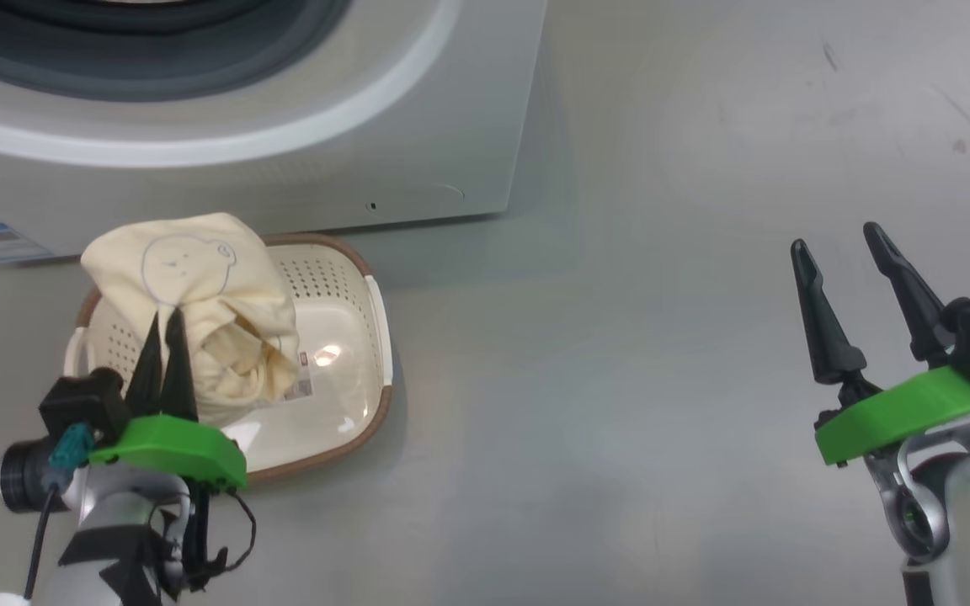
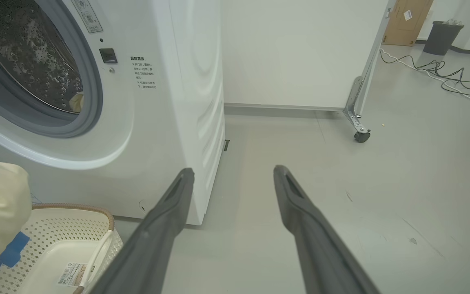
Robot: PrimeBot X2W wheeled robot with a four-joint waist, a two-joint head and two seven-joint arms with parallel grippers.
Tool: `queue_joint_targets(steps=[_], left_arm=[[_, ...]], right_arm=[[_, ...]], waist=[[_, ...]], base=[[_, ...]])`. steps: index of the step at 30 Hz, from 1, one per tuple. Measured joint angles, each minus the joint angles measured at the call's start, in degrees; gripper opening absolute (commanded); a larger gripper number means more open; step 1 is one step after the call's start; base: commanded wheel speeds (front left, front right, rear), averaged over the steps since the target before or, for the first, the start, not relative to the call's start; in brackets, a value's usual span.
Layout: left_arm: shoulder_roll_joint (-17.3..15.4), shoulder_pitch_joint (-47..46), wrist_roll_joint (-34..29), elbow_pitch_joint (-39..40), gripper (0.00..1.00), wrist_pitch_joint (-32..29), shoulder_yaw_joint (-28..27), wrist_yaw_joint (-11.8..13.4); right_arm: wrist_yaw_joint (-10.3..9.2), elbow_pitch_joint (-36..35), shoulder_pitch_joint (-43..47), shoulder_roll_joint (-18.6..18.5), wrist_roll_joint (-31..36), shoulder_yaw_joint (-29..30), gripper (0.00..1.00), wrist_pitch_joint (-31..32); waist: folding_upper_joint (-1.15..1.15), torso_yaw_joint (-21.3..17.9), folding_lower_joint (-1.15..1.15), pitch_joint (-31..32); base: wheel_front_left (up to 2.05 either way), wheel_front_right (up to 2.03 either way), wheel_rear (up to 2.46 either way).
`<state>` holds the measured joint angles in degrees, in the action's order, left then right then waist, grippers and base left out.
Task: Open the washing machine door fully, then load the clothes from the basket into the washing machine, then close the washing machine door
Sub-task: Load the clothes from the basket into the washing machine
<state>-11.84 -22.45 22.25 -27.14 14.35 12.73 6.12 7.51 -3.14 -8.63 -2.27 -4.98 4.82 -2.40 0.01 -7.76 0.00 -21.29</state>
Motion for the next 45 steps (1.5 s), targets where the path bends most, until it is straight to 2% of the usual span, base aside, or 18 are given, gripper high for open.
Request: queue_joint_targets(steps=[9,18,28,45], left_arm=[[0.0,8.6,-0.1,6.1,0.00,-2.5,1.9,1.6],[0.0,12.4,0.0,10.3,0.00,-3.9,2.5,2.6],[-0.4,13.7,0.4,12.5,0.00,-5.4,2.5,3.5],[-0.4,13.4,1.0,12.1,0.00,-5.8,3.0,3.6]], right_arm=[[0.00,0.0,3.1,0.0,0.4,-0.1,1.00,0.4],[0.00,0.1,5.3,0.0,0.4,-1.1,1.00,1.5],[0.00,0.5,6.2,0.0,0.3,-1.6,1.00,2.0],[0.00,0.8,6.3,0.0,-0.2,-2.0,1.00,2.3]], waist=[[0.00,3.1,0.00,8.2],[0.00,5.1,0.00,12.9],[0.00,5.0,0.00,14.1],[0.00,6.3,0.00,13.2]], base=[[0.00,0.00,0.00],[0.00,0.00,0.00],[0.00,0.00,0.00],[0.00,0.00,0.00]])
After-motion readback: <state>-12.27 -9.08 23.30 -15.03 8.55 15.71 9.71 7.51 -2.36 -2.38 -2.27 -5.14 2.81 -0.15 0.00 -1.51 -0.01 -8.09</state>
